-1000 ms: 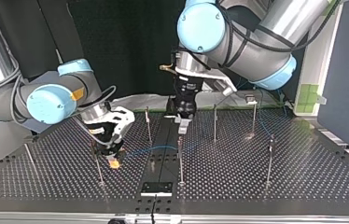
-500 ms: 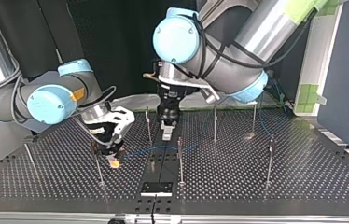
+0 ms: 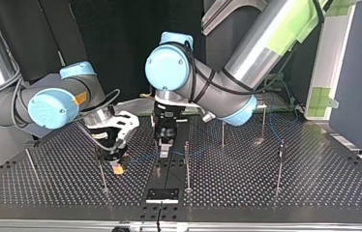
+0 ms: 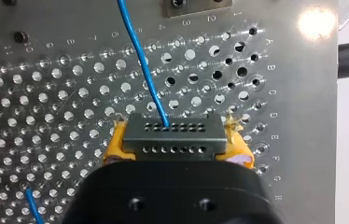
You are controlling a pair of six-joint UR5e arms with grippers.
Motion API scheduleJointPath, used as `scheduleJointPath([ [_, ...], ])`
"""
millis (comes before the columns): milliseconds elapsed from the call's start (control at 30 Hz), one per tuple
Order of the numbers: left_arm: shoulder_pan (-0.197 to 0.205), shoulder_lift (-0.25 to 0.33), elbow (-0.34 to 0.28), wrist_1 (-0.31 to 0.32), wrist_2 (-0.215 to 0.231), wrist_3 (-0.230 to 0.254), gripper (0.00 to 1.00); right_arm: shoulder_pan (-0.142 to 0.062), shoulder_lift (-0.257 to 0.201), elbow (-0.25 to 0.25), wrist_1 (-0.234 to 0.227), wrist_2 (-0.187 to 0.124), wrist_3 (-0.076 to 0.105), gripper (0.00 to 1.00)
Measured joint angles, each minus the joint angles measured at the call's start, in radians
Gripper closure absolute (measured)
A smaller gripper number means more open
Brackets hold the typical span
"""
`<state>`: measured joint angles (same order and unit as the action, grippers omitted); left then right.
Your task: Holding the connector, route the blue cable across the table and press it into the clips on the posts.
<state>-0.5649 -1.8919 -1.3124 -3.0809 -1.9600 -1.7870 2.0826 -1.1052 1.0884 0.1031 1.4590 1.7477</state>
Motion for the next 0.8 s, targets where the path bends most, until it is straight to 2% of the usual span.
scheduleJointPath([
  [300,0.000,-0.064,0.066,-0.018,-0.008,0.004,0.00,0.000,0.001,0.000,0.001,0.000,0.000,1.00],
  [467,0.000,-0.104,0.112,-0.013,-0.033,0.011,0.00,0.000,0.001,0.000,0.001,-0.001,0.000,1.00],
  [633,0.000,-0.114,0.127,0.014,-0.057,0.017,0.00,0.000,0.002,0.000,0.001,-0.001,0.000,1.00],
  [800,0.000,-0.116,0.128,0.031,-0.058,0.018,0.00,0.000,0.003,0.000,0.000,0.000,0.000,1.00],
])
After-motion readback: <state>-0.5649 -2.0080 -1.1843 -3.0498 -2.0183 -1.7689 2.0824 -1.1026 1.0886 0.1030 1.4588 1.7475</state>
